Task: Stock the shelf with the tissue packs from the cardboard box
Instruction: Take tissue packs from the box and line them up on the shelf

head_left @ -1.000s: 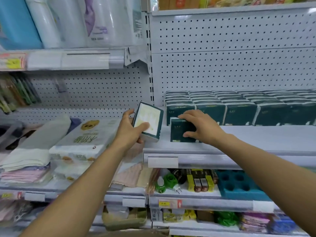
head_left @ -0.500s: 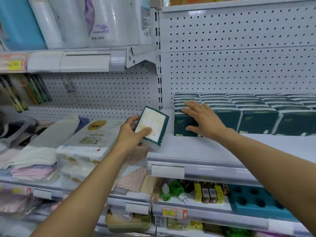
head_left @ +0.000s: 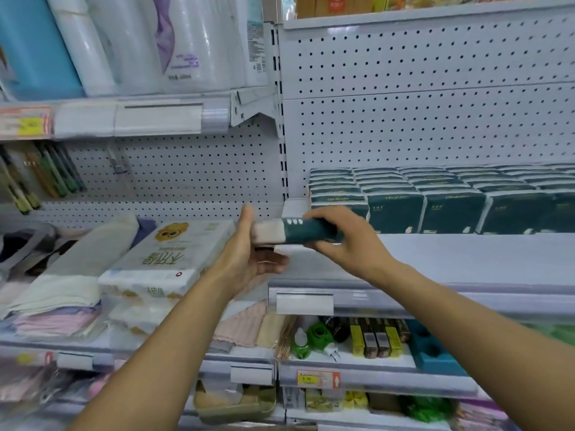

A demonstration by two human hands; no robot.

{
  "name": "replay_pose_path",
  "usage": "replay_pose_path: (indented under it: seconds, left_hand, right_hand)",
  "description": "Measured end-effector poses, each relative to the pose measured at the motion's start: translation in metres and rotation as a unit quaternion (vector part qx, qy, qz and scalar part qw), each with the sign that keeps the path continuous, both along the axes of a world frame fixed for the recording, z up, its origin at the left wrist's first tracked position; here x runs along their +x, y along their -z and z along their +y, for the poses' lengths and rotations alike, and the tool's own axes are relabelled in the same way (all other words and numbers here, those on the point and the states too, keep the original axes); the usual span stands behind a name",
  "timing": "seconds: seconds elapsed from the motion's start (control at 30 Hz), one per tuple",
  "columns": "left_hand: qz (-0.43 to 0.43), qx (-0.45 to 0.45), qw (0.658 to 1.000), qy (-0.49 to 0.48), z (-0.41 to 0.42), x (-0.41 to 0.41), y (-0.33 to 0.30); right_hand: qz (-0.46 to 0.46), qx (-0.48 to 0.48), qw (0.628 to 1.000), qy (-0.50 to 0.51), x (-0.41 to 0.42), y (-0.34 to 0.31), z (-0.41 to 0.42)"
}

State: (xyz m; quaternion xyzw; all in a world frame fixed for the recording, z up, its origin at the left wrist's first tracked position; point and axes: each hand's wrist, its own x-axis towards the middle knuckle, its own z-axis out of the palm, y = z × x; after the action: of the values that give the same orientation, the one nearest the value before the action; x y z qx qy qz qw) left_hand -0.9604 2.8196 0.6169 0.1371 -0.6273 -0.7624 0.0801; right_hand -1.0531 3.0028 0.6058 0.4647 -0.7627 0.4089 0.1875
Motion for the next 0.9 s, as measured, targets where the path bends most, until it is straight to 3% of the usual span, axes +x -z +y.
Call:
replay_pose_path:
  seconds: [0.07, 0.13, 0.33, 0.43, 0.53, 0.63, 0.73, 0.9]
  left_hand:
    - [0.010, -0.034, 0.999, 0.005, -0.003, 0.000, 0.003]
    - [0.023, -0.035, 0.999, 0.017, -0.002, -0.002, 0.004]
    - [0.053, -0.061, 0.996, 0.046, 0.011, -0.004, 0.003]
    - [0.076, -0.106, 0.991, 0.027, 0.016, -0.010, 0.002]
    - [0.115, -0.184, 0.976, 0.020, 0.026, -0.018, -0.007]
    - [0.159, -0.285, 0.943, 0.060, 0.047, -0.031, -0.011]
    - [0.185, -0.323, 0.925, 0.074, 0.067, -0.043, -0.005]
    - [0.145, -0.324, 0.931, -0.084, 0.064, -0.071, 0.019]
  right_hand:
    - [-0.172, -0.039, 0.984, -0.024, 0.010, -0.009, 0.004]
    - [-0.273, -0.086, 0.958, -0.035, 0.017, -0.015, 0.009]
    - [-0.349, -0.106, 0.931, -0.007, 0.019, -0.012, 0.021]
    - [-0.344, -0.085, 0.935, 0.012, 0.018, -0.009, 0.028]
    - [-0.207, -0.041, 0.974, 0.076, 0.015, -0.006, 0.039]
    - [-0.102, 0.003, 0.992, 0.077, 0.010, -0.007, 0.053]
    - [-0.172, -0.026, 0.982, 0.077, 0.002, 0.001, 0.069]
    - [-0.234, -0.137, 0.950, 0.158, -0.027, 0.022, 0.118]
